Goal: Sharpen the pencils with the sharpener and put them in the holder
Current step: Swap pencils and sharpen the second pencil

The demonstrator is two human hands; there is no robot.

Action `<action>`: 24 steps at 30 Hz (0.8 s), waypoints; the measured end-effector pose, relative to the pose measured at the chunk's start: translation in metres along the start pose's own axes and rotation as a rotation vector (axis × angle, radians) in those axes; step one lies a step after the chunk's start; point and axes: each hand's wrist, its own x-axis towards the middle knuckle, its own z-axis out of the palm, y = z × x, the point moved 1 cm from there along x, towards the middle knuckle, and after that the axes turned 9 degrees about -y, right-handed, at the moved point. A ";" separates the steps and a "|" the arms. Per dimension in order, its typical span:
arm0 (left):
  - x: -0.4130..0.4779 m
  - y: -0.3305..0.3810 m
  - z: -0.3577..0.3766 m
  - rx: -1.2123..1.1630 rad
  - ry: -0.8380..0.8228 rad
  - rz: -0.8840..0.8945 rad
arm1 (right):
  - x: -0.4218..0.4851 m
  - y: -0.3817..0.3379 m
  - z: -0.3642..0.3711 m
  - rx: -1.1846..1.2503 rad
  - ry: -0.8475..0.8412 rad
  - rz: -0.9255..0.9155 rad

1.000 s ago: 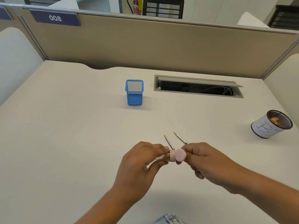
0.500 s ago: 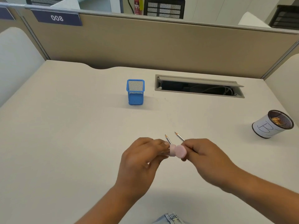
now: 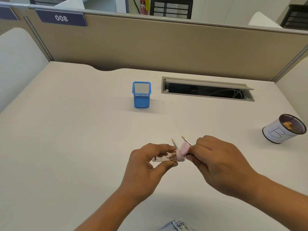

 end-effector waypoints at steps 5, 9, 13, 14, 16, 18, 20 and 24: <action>0.001 -0.002 0.012 0.238 0.124 0.260 | 0.002 -0.005 0.002 0.417 -0.143 0.297; -0.004 -0.009 0.021 0.414 0.127 0.403 | 0.007 -0.002 0.000 1.184 -0.436 0.749; -0.004 -0.014 0.016 0.325 0.086 0.289 | 0.004 -0.004 -0.002 0.999 -0.401 0.589; -0.004 -0.014 0.015 0.295 0.076 0.246 | 0.002 -0.004 -0.001 0.867 -0.339 0.496; -0.004 -0.013 0.013 0.190 0.064 0.153 | -0.003 0.000 0.002 0.441 -0.214 0.246; -0.005 -0.012 0.013 0.085 0.060 0.073 | -0.003 0.002 0.004 0.080 -0.108 0.056; -0.007 -0.012 0.013 0.061 0.060 0.062 | -0.005 0.004 0.010 0.023 -0.078 0.016; -0.007 -0.014 0.014 0.290 0.069 0.251 | -0.001 -0.005 0.015 0.522 -0.240 0.323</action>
